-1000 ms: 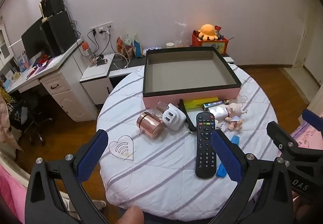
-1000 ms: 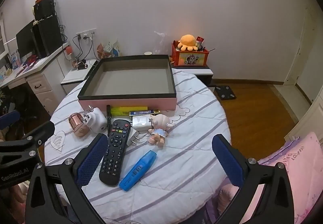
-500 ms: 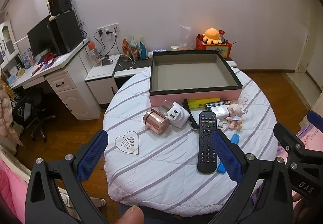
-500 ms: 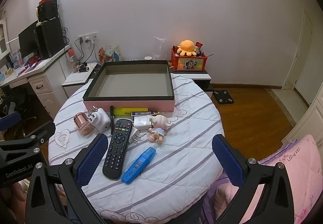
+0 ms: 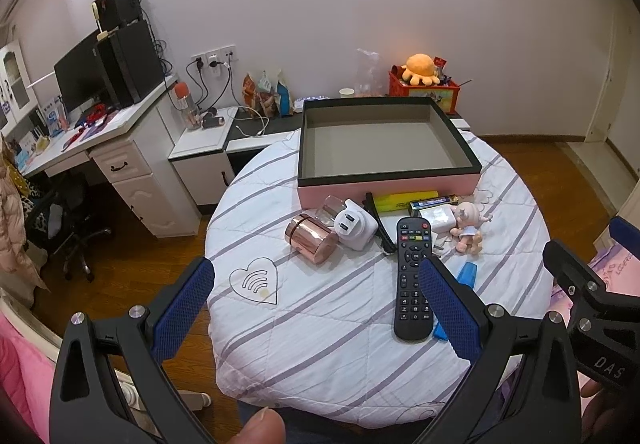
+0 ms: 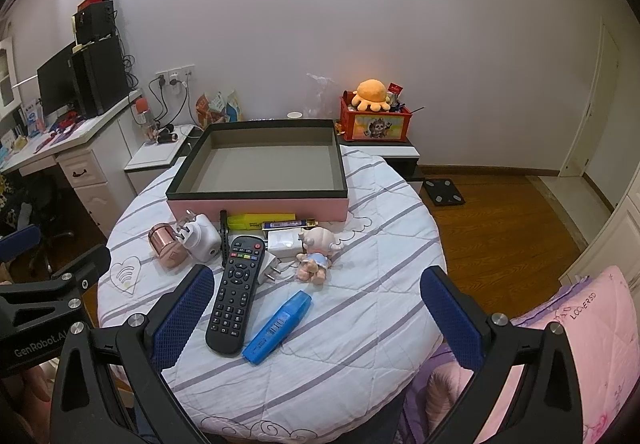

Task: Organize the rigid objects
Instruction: 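Move the left gripper toward the copper canister on the table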

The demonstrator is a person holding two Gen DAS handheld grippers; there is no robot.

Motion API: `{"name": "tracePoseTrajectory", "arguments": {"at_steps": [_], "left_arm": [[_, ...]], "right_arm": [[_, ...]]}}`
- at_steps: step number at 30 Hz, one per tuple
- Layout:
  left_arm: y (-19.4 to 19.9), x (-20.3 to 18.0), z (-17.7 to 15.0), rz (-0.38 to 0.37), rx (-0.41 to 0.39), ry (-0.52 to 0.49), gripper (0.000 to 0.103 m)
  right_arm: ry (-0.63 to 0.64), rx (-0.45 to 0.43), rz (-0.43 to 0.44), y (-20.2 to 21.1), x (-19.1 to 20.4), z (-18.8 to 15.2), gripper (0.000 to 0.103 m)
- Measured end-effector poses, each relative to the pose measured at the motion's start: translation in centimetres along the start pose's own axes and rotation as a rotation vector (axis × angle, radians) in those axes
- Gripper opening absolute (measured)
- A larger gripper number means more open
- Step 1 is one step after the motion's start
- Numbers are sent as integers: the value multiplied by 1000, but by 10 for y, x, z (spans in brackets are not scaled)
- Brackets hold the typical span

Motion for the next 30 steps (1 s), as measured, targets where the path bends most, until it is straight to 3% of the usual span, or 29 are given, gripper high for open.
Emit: {"name": "tracePoseTrajectory", "arguments": {"at_steps": [15,24,30], "left_arm": [[-30,3,5,2,62,2,103],[-71,9,5,5,121,22,103],[-115,11,5,-87,203,55,103]], "right_arm": [[2,60,25,-26,3,-2,103],[0,130,67,-66,7,-6,103],[-1,171,80,-92,8,-7,103]]}}
Point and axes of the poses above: each gripper's, at about its wrist camera, not at the fingertips, and y roughly against the way its jaws point, x to its left, z to its top, the point moved 2 cm from there along -y, roughly the way its jaws point, and after that the axes turned 11 degrees about y, right-handed, at the moved point
